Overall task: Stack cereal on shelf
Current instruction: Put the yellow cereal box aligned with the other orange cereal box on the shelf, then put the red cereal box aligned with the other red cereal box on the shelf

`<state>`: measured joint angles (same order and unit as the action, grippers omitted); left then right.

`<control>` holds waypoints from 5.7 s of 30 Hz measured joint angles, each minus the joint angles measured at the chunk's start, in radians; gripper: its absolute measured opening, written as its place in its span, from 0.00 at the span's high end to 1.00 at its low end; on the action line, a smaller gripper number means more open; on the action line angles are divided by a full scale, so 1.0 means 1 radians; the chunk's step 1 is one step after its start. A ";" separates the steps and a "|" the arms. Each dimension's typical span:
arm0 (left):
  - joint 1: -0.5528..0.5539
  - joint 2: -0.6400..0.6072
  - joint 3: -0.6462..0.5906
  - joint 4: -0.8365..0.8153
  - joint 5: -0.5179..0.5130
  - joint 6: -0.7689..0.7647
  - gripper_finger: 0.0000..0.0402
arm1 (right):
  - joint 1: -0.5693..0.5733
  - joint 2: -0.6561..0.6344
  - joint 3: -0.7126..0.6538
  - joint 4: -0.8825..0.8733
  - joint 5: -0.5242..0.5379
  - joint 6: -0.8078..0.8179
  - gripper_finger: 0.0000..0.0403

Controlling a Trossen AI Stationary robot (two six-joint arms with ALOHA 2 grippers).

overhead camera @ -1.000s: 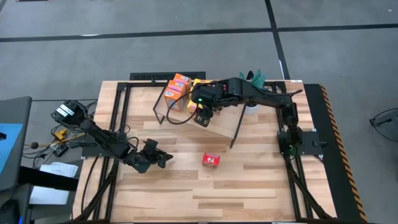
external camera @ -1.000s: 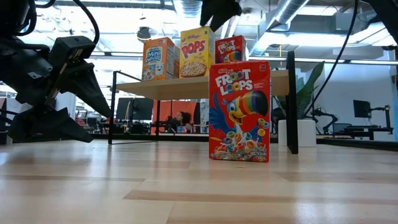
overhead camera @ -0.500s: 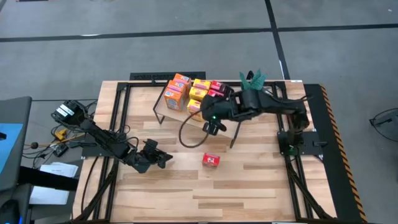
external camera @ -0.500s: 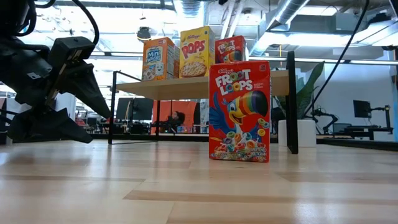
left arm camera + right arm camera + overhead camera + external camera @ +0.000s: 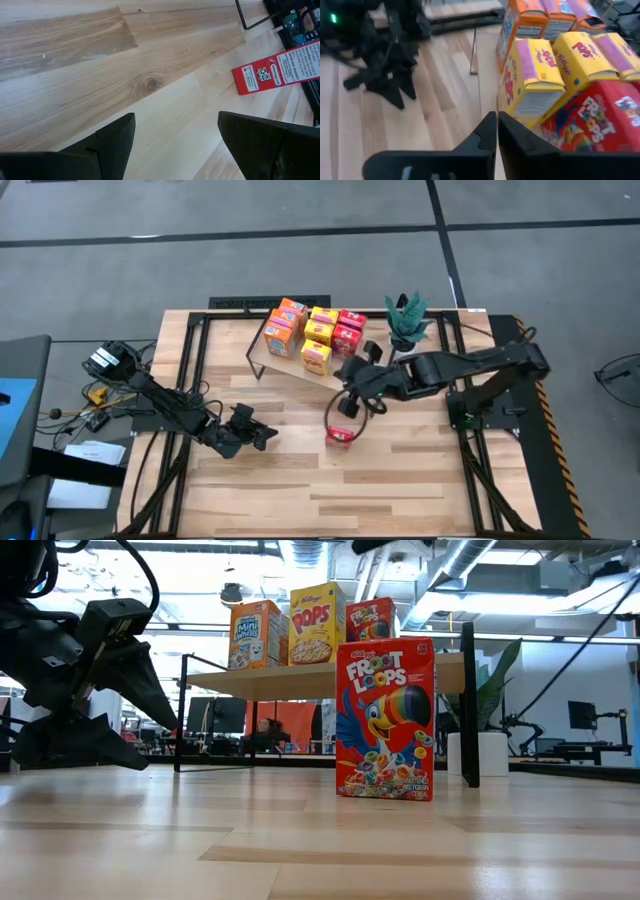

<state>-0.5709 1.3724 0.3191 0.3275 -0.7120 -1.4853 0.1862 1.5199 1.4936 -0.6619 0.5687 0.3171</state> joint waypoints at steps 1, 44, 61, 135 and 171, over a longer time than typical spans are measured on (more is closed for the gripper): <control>0.000 0.000 0.000 0.000 0.000 0.000 0.32 | -0.007 -0.023 -0.046 0.049 -0.004 0.007 0.92; 0.000 0.000 0.000 -0.025 -0.005 0.006 0.32 | -0.142 0.049 -0.207 0.362 -0.138 0.026 0.92; 0.066 0.000 0.148 0.204 -0.056 0.552 0.74 | 0.020 -0.047 -0.122 0.226 0.138 -0.003 0.96; 0.550 0.004 0.280 0.319 -0.010 1.113 1.00 | -0.030 0.171 -0.091 0.146 0.348 0.018 0.98; 0.535 -0.005 0.280 0.357 -0.006 1.126 1.00 | -0.036 0.021 -0.091 0.191 0.296 -0.133 0.98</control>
<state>-0.0360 1.3678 0.5987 0.6847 -0.7178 -0.3596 0.1503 1.5414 1.4021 -0.4708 0.8646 0.1836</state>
